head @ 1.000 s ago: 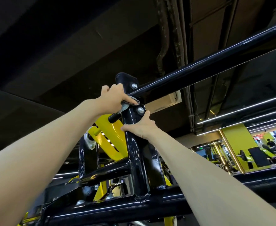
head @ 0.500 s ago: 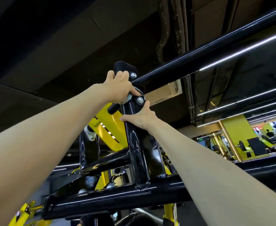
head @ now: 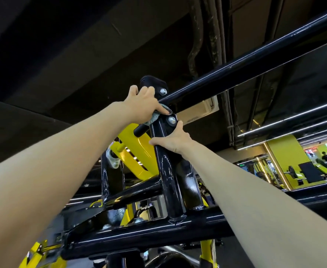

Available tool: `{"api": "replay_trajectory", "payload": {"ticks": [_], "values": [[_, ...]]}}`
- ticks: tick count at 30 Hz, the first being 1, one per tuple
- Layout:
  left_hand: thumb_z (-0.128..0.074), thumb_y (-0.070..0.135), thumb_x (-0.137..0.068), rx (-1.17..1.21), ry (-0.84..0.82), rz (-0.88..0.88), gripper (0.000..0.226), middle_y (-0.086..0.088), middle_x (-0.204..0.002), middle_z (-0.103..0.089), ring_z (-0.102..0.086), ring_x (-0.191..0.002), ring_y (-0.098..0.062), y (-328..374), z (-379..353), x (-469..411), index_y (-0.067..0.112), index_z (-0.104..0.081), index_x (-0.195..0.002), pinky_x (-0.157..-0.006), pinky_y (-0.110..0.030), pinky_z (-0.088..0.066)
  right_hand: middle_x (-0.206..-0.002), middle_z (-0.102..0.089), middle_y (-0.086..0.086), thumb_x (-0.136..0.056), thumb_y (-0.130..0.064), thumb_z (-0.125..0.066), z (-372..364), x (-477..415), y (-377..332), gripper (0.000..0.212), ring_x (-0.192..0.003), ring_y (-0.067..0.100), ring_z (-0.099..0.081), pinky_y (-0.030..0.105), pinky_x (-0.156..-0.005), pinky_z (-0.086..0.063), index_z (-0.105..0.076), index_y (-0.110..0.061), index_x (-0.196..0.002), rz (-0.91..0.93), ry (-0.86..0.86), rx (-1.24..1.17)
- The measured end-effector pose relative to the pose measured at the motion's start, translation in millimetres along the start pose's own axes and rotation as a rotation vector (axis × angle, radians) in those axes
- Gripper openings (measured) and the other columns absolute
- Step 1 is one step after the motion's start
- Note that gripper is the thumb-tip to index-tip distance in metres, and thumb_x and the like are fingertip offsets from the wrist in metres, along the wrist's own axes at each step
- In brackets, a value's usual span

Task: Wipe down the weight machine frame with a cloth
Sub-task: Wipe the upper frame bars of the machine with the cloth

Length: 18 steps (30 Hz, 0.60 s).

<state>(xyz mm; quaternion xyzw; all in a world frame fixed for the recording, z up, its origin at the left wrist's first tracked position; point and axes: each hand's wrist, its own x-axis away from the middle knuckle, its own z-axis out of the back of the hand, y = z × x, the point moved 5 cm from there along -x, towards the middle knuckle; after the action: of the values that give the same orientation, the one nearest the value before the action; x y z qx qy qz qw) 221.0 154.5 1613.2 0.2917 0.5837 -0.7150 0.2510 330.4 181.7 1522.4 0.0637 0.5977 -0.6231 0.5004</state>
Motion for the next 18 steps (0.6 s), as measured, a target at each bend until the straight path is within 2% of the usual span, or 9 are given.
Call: {"api": "replay_trajectory", "payload": {"ticks": [5,11,14,16,18], "values": [[-0.041,0.004,-0.093,0.161,0.003,0.092,0.068,-0.001,-0.106,-0.034,-0.033,-0.108,-0.020,-26,-4,17,0.059,-0.037,-0.133,-0.097,-0.041,-0.022,-0.147,-0.034,0.019,-0.061,-0.062,-0.075,2,0,0,0.130,-0.133,0.037,-0.037,0.053,-0.112,-0.029,0.010,-0.024,-0.152,-0.001,0.017,0.020],[-0.040,0.011,-0.095,0.154,0.034,0.044,0.060,-0.001,-0.102,-0.031,-0.034,-0.108,-0.021,3,-6,-4,0.057,-0.038,-0.134,-0.096,-0.042,-0.023,-0.147,-0.034,0.018,-0.057,-0.062,-0.076,1,0,-1,0.133,-0.133,0.036,-0.037,0.054,-0.111,-0.029,0.010,-0.024,-0.151,0.003,-0.004,0.005],[-0.038,0.006,-0.094,0.187,0.064,0.079,0.065,-0.001,-0.104,-0.034,-0.036,-0.108,-0.021,-13,-7,-1,0.061,-0.040,-0.129,-0.096,-0.042,-0.023,-0.145,-0.037,0.017,-0.056,-0.063,-0.075,2,0,0,0.132,-0.131,0.036,-0.039,0.054,-0.111,-0.030,0.009,-0.026,-0.151,0.006,0.016,0.008],[-0.040,0.004,-0.093,0.254,0.050,0.145,0.064,0.000,-0.103,-0.037,-0.038,-0.107,-0.021,-36,-16,11,0.060,-0.047,-0.123,-0.095,-0.040,-0.023,-0.147,-0.035,0.017,-0.062,-0.061,-0.075,3,0,2,0.128,-0.133,0.037,-0.036,0.054,-0.113,-0.025,0.010,-0.024,-0.151,0.013,0.012,0.005],[-0.046,0.007,-0.092,0.263,0.067,0.251,0.055,-0.001,-0.103,-0.038,-0.039,-0.107,-0.021,-63,-28,26,0.052,-0.055,-0.122,-0.094,-0.038,-0.022,-0.150,-0.030,0.018,-0.068,-0.059,-0.073,4,2,2,0.125,-0.137,0.037,-0.029,0.056,-0.116,-0.014,0.011,-0.020,-0.152,0.030,0.019,0.026]]}}
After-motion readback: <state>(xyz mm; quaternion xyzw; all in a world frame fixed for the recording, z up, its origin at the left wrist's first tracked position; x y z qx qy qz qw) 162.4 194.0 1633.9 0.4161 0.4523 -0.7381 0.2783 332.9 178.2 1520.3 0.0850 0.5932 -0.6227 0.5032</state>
